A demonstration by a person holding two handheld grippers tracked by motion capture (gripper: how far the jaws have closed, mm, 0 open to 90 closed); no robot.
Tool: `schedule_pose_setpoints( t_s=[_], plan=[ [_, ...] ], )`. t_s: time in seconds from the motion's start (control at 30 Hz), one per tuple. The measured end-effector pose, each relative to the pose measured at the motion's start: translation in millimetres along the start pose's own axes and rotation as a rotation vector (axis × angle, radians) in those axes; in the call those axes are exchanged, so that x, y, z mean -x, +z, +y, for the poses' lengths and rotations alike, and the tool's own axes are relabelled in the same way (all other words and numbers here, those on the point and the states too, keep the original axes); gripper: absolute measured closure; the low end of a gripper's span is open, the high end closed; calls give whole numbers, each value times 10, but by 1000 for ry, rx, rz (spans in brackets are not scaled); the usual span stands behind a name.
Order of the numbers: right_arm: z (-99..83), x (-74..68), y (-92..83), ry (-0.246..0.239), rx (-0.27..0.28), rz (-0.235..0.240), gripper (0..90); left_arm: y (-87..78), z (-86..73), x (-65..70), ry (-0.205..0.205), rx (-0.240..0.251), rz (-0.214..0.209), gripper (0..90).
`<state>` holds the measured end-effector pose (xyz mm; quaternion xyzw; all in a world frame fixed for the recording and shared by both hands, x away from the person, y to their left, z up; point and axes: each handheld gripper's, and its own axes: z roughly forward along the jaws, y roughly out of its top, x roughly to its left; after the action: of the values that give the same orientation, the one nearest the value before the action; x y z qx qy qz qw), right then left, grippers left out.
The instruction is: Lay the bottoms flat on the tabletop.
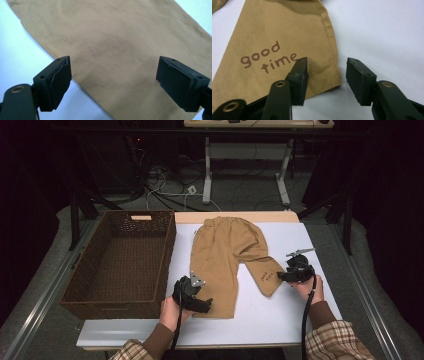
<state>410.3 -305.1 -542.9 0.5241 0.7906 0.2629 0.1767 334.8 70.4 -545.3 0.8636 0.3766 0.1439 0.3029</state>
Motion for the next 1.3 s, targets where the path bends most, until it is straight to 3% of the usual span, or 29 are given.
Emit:
schedule_pose_setpoints(
  t_s=[0.4,0.53,0.83,1.03,1.3],
  plan=[
    [-17,-15,29,14,25,54,835,19,-85,44,-8,-55,-22,176],
    [-5,-44,-4,-7,25,41,853,18,-89,35,-15,-48,-31,208],
    [27,-103,-226,-43,100,26,852,10,-92,14,-14,-47,-33,250],
    [66,-319,-405,-99,160,72,852,11,-92,12,-15,-45,-29,259],
    [85,-676,-426,-186,171,159,852,8,-95,-18,-48,-60,-38,236]
  ],
)
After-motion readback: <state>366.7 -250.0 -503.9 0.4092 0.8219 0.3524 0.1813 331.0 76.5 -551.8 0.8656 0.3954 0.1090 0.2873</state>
